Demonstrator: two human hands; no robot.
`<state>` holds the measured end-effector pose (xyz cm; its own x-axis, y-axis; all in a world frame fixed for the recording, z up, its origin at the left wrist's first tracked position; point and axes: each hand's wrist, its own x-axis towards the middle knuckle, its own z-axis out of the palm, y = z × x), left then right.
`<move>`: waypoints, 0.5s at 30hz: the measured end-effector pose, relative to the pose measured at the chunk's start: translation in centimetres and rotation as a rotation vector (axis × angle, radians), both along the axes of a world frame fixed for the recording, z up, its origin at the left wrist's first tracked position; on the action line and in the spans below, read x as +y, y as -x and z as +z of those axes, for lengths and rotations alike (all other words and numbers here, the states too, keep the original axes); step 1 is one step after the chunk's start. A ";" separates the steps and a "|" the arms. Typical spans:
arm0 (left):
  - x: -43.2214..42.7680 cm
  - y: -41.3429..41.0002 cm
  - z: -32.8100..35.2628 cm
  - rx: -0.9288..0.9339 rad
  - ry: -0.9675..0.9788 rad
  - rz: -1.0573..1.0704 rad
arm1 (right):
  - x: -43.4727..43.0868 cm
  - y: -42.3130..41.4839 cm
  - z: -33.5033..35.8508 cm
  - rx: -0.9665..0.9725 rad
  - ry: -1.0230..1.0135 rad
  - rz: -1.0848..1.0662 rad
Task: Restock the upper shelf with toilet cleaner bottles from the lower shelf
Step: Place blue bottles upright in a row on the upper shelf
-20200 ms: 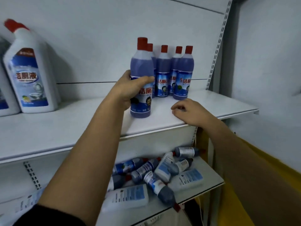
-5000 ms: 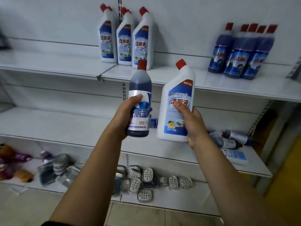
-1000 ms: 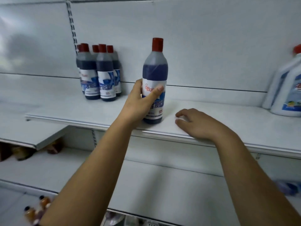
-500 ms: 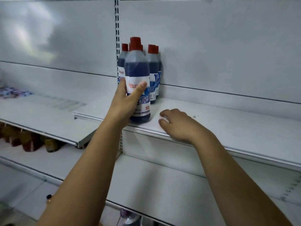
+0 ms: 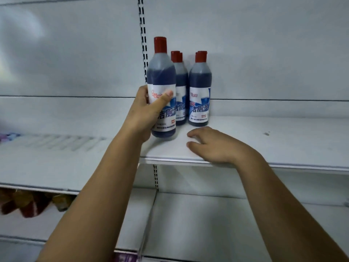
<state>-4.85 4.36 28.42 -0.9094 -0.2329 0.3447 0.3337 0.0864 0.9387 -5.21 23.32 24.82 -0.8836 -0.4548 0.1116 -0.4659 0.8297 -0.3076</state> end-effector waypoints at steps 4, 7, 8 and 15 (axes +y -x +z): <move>-3.6 1.4 0.4 -0.053 0.001 -0.068 | -2.2 -0.3 -0.3 0.018 -0.002 -0.079; -5.4 2.9 0.2 -0.091 -0.049 -0.140 | -2.3 -0.7 -0.2 0.009 0.036 -0.131; -5.7 3.5 0.0 -0.096 -0.077 -0.160 | -2.2 -0.8 -0.2 0.003 0.053 -0.142; -6.7 6.6 -0.9 -0.093 -0.112 -0.251 | -2.2 -0.9 -0.3 -0.009 0.132 -0.198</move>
<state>-11.50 -2.38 27.48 -0.9699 -0.0284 0.2417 0.2433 -0.0942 0.9654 -4.33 21.07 24.52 -0.9553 -0.2542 0.1506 -0.2947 0.8568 -0.4232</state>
